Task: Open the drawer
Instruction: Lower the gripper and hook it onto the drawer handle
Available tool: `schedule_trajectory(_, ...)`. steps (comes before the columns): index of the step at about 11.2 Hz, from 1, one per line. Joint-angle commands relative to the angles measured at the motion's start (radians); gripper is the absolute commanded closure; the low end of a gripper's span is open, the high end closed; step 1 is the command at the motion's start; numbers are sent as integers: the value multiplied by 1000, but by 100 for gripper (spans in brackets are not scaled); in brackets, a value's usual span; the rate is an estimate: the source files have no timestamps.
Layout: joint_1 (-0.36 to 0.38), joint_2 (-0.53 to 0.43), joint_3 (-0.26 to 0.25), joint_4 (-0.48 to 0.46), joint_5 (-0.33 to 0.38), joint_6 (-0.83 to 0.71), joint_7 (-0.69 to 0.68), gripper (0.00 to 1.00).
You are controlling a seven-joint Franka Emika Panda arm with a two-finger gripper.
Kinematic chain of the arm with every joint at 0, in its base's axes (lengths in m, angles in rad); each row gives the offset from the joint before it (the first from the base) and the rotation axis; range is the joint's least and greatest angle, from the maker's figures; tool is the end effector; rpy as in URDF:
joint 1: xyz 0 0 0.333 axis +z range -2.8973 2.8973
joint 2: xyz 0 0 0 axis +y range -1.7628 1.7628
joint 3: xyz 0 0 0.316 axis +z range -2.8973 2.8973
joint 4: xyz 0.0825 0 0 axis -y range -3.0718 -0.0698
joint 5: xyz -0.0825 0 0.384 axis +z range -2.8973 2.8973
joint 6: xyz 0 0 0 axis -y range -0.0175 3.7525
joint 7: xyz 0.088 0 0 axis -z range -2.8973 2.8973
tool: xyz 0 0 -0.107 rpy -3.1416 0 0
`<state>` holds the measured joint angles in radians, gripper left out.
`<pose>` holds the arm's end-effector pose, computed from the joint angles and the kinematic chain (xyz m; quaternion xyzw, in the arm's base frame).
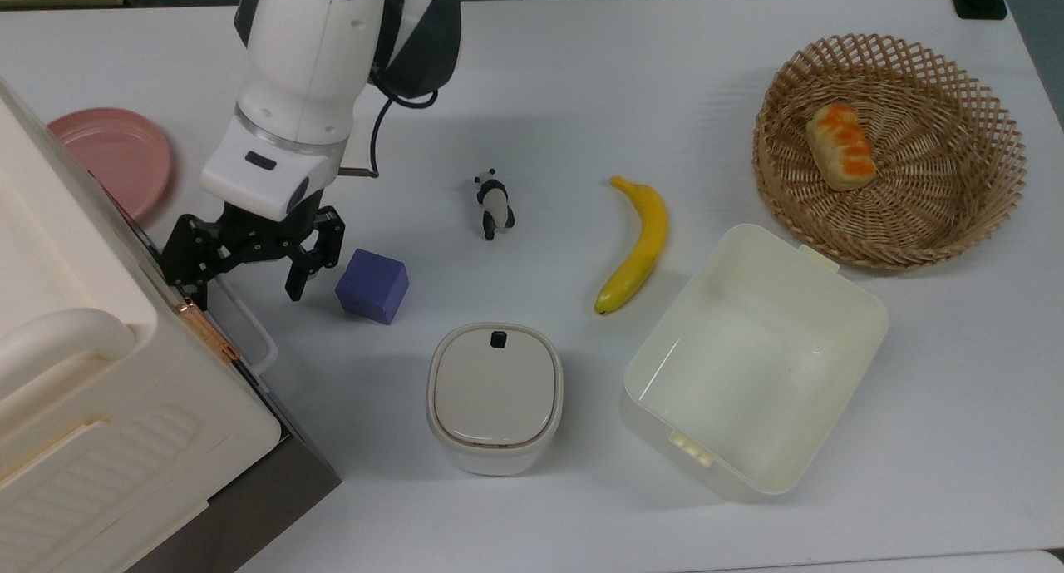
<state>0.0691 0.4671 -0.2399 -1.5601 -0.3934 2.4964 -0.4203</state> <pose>0.7168 -0.0920 0.4343 0.9156 0.2637 0.1610 0.2574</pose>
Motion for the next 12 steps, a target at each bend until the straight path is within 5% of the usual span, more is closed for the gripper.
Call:
schedule_trajectory(1,12,35,-21,17,-61,24,-8,3)
schedule_trajectory(6,18,50,-21,6,-74,21,32,16)
schedule_trajectory(9,32,50,-21,-12,-84,21,38,49)
schedule_trajectory(12,37,47,-21,-31,-96,21,38,62)
